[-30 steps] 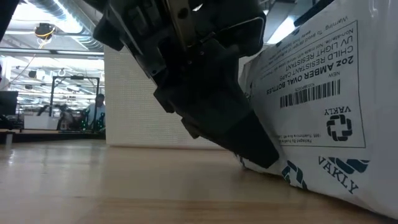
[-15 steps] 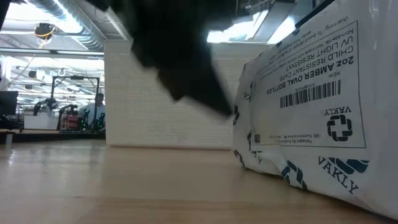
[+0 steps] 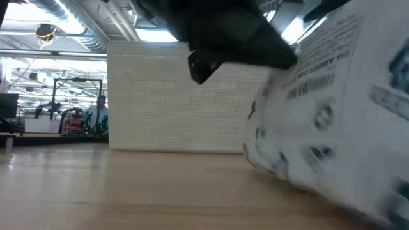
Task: Pick & place medical supplies in basket/bin
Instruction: Put the white mailer bag into the white bin
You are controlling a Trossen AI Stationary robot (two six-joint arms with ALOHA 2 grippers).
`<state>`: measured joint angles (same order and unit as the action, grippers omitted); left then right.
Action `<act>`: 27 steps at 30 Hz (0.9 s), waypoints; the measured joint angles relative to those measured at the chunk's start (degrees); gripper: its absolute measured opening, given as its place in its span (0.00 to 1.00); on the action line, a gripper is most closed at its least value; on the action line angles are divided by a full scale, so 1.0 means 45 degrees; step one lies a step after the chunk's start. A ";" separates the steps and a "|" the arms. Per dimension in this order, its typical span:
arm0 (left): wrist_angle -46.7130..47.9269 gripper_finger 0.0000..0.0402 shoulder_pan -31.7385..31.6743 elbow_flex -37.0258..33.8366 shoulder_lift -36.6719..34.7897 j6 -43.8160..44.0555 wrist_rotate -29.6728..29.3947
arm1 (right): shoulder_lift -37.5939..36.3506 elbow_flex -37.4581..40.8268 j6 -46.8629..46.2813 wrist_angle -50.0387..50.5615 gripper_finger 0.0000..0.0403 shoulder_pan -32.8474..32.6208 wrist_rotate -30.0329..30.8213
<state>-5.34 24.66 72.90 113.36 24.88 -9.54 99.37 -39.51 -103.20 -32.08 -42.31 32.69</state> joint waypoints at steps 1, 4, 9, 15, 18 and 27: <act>-0.0216 0.01 -0.0051 0.0002 0.0000 0.0004 0.0010 | 0.0000 0.0000 -0.0005 -0.0002 0.86 0.0021 -0.0010; -0.0406 0.00 -0.0224 0.0005 0.0000 -0.0005 0.0027 | 0.0000 0.0000 -0.0047 0.0024 0.86 0.0200 -0.0234; -0.0659 0.01 -0.0285 0.0005 0.0000 -0.0098 0.0419 | 0.0000 -0.0005 -0.0248 0.0108 0.83 0.0630 -0.1269; -0.0248 0.01 -0.0285 0.0005 -0.0005 -0.0476 0.0337 | 0.0000 -0.0005 -0.0247 0.0321 0.68 0.0893 -0.1744; 0.0216 0.03 -0.0281 0.0005 -0.0010 -0.0802 0.0388 | 0.0000 -0.0005 -0.0303 0.0482 0.60 0.0904 -0.1750; 0.0748 0.22 -0.0237 0.0005 -0.0081 -0.1569 0.0796 | 0.0000 -0.0005 -0.0326 0.0627 0.49 0.0909 -0.1730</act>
<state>-1.98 23.59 72.92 113.00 17.82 -5.96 99.37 -39.53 -104.66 -29.26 -38.22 24.91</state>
